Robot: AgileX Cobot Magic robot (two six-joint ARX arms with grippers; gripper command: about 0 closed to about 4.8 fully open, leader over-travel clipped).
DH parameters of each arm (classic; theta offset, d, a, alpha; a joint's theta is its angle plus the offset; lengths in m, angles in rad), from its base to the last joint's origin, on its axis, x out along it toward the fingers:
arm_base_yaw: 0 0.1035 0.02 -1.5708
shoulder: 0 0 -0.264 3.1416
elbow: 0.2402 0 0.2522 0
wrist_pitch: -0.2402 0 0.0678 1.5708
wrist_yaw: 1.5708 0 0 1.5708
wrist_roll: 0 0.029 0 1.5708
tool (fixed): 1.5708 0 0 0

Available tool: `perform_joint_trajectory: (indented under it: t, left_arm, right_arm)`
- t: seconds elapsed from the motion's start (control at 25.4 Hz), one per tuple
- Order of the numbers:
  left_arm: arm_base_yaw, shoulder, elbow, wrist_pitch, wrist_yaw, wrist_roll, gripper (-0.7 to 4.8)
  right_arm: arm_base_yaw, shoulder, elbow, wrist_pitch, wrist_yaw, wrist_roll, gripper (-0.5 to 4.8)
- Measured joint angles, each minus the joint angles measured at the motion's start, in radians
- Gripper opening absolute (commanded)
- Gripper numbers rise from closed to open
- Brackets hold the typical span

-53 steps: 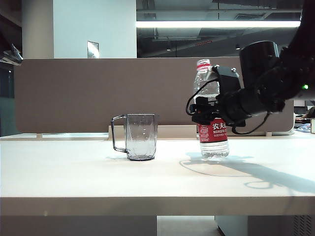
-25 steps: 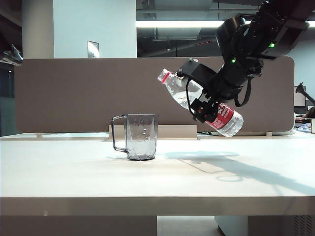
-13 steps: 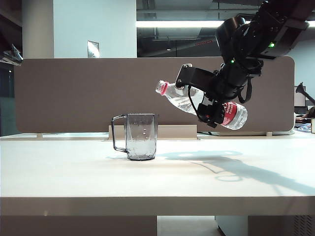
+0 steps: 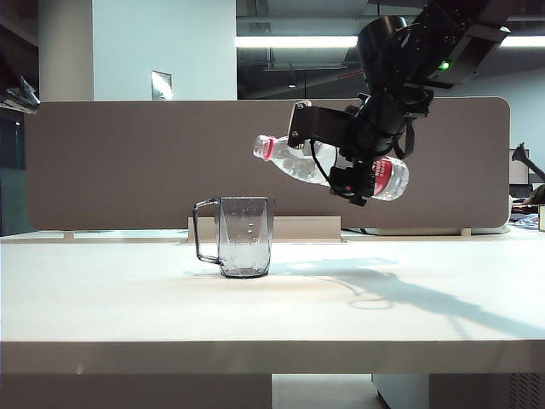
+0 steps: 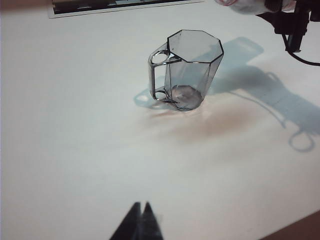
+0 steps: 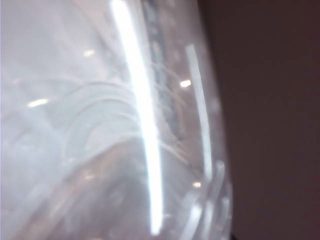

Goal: Pick up the mineral water bottle on the table and pour water into the mug until it's full.

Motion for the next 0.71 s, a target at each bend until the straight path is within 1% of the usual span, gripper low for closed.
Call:
perform_joint_trajectory:
  t: [0.16,0.31,0.71]
  left_arm:
    - [0.0,0.0,0.0,0.0,0.0,0.0,-0.01]
    - [0.0,0.0,0.0,0.0,0.0,0.0,-0.01]
    - [0.0,0.0,0.0,0.0,0.0,0.0,-0.01]
  right_arm:
    - [0.024,0.0,0.0,0.021,0.046,-0.058,3.05]
    - [0.027,0.0,0.001,0.029,0.068,-0.089,3.05]
    - [0.027,0.0,0.001,0.029,0.102,-0.092,3.05]
